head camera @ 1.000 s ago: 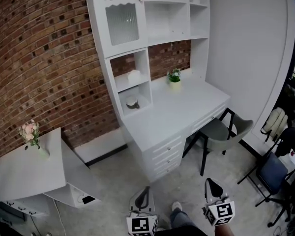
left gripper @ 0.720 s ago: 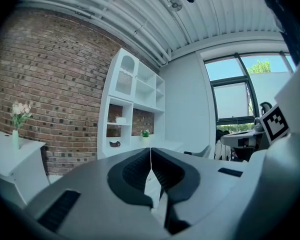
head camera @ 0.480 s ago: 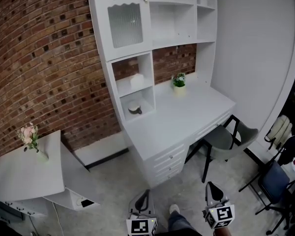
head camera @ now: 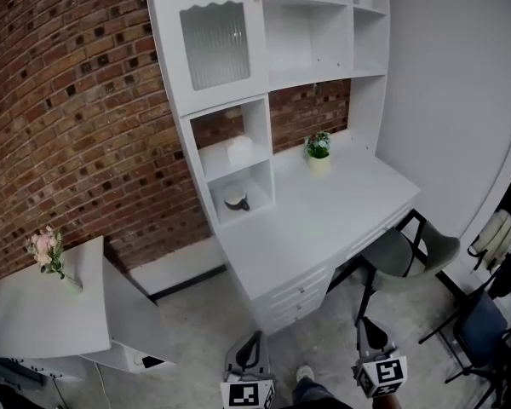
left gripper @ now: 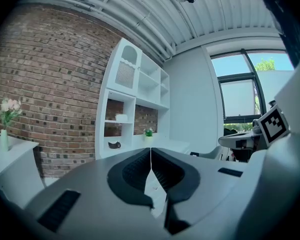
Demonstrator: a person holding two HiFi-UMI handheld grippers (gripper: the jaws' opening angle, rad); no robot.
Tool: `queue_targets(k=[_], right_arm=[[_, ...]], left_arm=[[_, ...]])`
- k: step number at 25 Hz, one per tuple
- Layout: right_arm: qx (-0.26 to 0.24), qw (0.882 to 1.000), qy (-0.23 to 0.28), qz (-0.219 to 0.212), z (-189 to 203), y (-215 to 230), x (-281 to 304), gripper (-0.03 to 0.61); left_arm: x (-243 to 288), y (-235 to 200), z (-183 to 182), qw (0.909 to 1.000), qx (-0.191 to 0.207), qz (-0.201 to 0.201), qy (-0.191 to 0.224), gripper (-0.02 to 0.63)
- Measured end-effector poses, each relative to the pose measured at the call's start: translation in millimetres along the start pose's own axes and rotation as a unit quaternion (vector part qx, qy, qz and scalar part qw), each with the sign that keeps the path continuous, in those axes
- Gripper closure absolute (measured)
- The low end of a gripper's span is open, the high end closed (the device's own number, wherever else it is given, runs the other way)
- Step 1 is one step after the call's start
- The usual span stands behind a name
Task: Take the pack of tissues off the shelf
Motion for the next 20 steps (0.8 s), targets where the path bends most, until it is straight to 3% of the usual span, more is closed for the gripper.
queue_targets(k=[7,20], right_arm=[[0.011,1.000,-0.017,-0.009,-2,21,41,0.575],[0.003,0.999,-0.002,-0.033,-17,67,120,0.575]], left_arm=[[41,-5,-7,0.9999,-0.007,-0.010,-0.011,0.603],[112,-8,-18,0.9990,-0.013,-0.042,0.000,0.602]])
Point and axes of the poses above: the fingertips, and each gripper's own axes: x forward along the fingers, y to its right, z out of its underside, the point moved 10 cm from there along -x, backward along the fingers, and after that the axes turned 3 degrees about -x, right-handed, at the moved point
